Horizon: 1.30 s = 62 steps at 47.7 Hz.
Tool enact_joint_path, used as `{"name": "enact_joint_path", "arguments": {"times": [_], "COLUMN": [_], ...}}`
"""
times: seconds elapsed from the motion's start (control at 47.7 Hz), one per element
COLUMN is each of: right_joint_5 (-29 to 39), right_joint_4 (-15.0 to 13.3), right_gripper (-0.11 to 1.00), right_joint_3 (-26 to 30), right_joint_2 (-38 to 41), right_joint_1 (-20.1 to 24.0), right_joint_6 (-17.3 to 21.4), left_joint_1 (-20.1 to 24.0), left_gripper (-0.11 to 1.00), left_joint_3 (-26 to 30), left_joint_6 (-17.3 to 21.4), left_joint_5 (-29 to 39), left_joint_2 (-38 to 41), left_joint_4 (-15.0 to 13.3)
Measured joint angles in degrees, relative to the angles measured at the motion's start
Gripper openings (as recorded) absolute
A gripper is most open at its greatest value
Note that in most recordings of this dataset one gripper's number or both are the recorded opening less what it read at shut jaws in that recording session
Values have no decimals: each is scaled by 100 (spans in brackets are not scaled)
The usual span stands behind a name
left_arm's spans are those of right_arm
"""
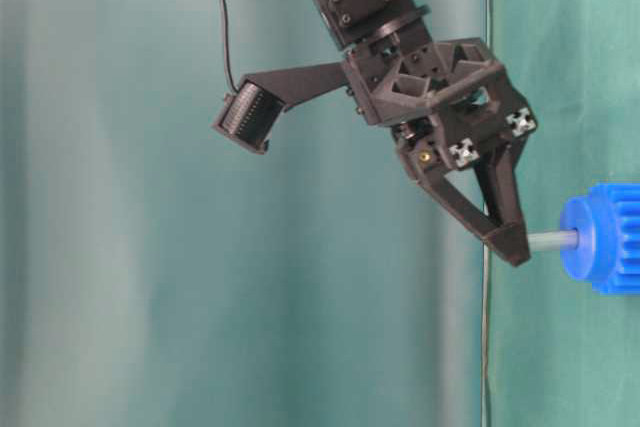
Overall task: Insert the shaft placed at a random location into the center hole of the small gear at another random location.
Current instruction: 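Lower the shaft into the gear's center hole with the right gripper, then open the right gripper to release the inserted shaft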
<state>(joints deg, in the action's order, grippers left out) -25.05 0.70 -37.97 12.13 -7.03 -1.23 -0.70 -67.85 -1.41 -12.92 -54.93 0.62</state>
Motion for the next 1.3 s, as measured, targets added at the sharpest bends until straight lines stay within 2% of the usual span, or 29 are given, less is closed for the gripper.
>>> {"name": "enact_joint_path", "arguments": {"times": [1.09,1.3], "right_joint_5": [0,0], "right_joint_4": [9,9], "right_gripper": [12,15], "right_joint_3": [0,0], "right_joint_2": [255,255], "right_joint_1": [0,0], "right_joint_6": [0,0], "left_joint_1": [0,9], "left_gripper": [0,0], "left_joint_3": [9,9], "left_joint_6": [0,0], "left_joint_5": [0,0], "left_joint_2": [0,0], "left_joint_4": [-9,-9]}}
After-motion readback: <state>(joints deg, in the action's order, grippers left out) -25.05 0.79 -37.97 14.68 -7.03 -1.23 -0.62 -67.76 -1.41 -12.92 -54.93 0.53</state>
